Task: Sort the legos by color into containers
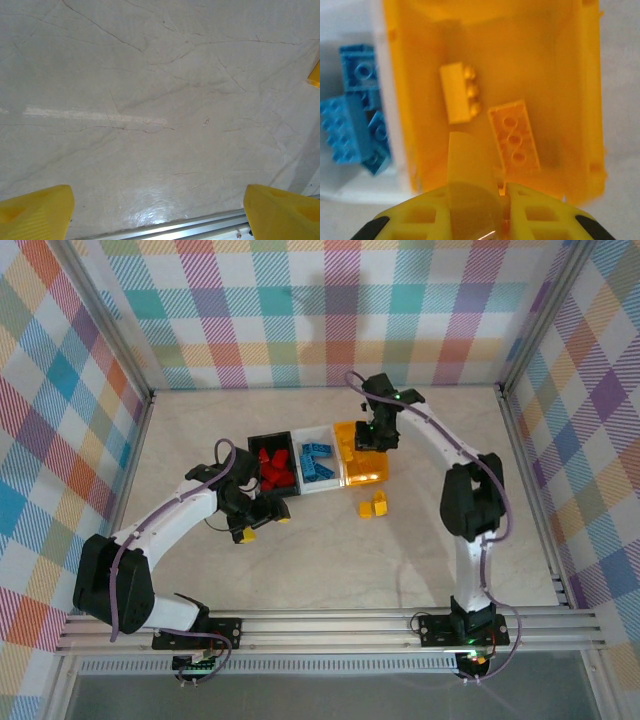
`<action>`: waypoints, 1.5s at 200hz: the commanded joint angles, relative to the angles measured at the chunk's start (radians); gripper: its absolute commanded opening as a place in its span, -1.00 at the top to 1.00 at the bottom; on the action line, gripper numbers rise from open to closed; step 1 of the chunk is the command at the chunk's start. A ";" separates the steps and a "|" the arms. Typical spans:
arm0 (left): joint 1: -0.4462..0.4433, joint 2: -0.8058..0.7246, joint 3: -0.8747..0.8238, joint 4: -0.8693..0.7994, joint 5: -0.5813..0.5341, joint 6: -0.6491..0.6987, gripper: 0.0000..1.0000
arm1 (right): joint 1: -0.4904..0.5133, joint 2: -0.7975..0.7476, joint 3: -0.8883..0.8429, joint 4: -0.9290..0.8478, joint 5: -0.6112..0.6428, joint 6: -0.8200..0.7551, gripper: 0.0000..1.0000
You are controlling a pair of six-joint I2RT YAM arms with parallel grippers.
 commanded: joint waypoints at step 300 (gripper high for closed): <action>-0.018 0.033 0.028 -0.022 0.007 0.027 -0.78 | 0.039 -0.144 -0.473 0.042 0.020 -0.042 -0.26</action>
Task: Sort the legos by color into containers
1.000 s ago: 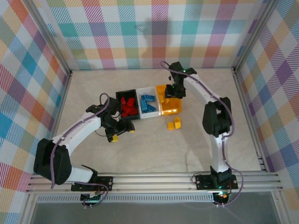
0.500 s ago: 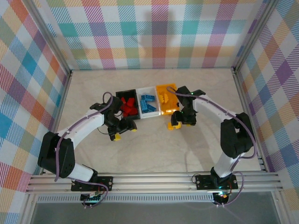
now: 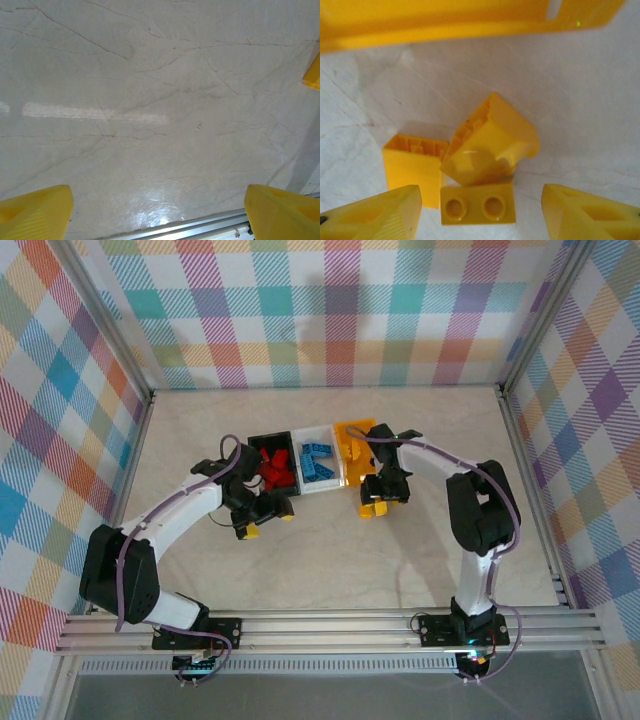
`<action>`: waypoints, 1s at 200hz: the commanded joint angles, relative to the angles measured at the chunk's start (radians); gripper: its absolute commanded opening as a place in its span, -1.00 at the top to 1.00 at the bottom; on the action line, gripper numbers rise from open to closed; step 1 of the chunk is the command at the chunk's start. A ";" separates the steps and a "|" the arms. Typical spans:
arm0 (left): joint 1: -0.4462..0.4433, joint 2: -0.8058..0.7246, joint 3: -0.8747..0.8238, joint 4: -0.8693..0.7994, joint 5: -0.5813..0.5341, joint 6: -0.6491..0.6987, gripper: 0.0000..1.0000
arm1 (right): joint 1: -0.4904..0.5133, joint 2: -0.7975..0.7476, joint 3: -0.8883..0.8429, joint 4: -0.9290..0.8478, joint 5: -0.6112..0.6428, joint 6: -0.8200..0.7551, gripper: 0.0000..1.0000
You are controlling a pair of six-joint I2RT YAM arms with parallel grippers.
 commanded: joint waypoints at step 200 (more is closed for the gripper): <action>-0.056 0.034 0.026 -0.004 -0.006 0.010 -0.79 | -0.018 -0.085 0.224 -0.109 0.013 -0.002 0.44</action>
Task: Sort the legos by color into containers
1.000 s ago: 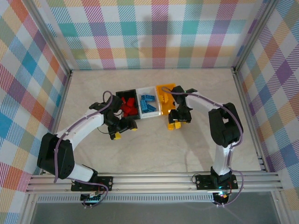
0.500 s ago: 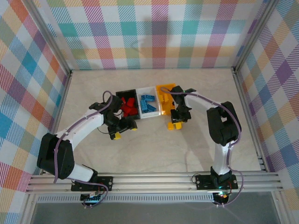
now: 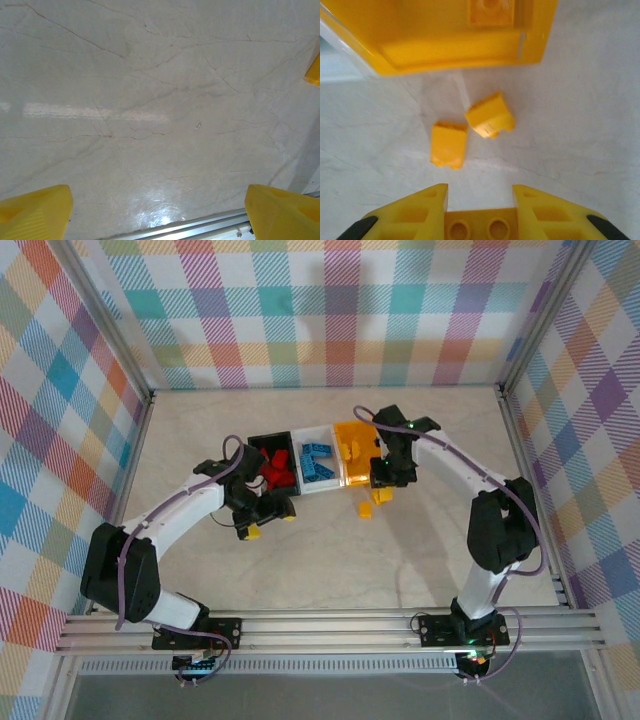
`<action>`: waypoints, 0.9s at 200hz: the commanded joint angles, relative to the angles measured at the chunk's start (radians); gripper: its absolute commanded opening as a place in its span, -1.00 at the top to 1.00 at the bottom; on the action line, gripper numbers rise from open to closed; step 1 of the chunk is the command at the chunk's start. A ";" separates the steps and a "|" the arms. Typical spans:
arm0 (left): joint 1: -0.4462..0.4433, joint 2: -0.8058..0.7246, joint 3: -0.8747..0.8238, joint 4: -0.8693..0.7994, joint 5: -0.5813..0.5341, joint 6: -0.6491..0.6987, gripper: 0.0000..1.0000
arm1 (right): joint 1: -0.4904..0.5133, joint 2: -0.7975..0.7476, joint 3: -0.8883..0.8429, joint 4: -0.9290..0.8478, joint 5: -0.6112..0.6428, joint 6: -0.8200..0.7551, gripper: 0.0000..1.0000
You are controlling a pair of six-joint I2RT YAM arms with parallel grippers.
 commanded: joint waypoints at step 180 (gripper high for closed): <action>-0.087 0.067 0.065 -0.039 -0.021 0.040 -0.81 | -0.028 0.273 0.478 -0.143 0.006 -0.035 -0.02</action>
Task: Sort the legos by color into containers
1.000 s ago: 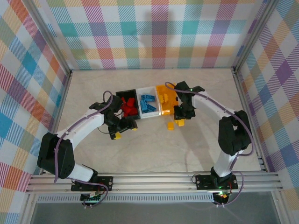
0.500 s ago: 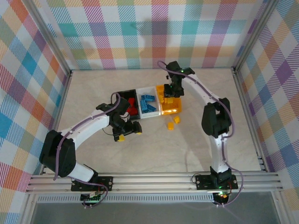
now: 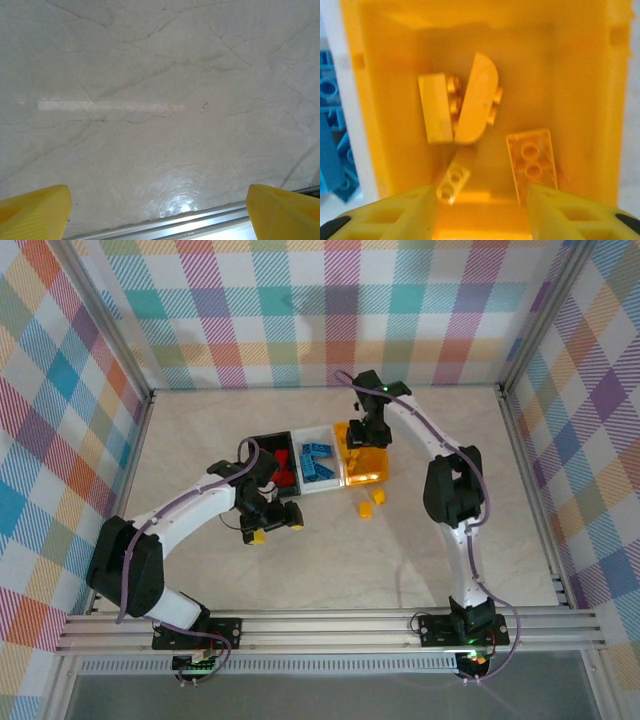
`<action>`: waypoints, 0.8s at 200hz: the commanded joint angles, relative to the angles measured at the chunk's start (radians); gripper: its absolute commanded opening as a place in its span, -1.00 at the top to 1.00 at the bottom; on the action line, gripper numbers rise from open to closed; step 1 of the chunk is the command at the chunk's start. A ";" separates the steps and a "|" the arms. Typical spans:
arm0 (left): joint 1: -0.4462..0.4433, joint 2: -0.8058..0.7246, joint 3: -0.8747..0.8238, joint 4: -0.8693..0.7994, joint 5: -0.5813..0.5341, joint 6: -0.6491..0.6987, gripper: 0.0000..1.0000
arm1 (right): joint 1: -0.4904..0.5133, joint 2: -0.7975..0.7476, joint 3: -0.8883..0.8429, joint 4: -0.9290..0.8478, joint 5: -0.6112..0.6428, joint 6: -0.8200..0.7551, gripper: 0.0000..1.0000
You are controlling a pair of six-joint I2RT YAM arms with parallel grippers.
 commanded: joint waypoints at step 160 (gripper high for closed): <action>-0.007 0.025 0.018 -0.017 0.009 0.056 -0.82 | 0.018 -0.269 -0.630 0.195 -0.030 -0.068 -0.29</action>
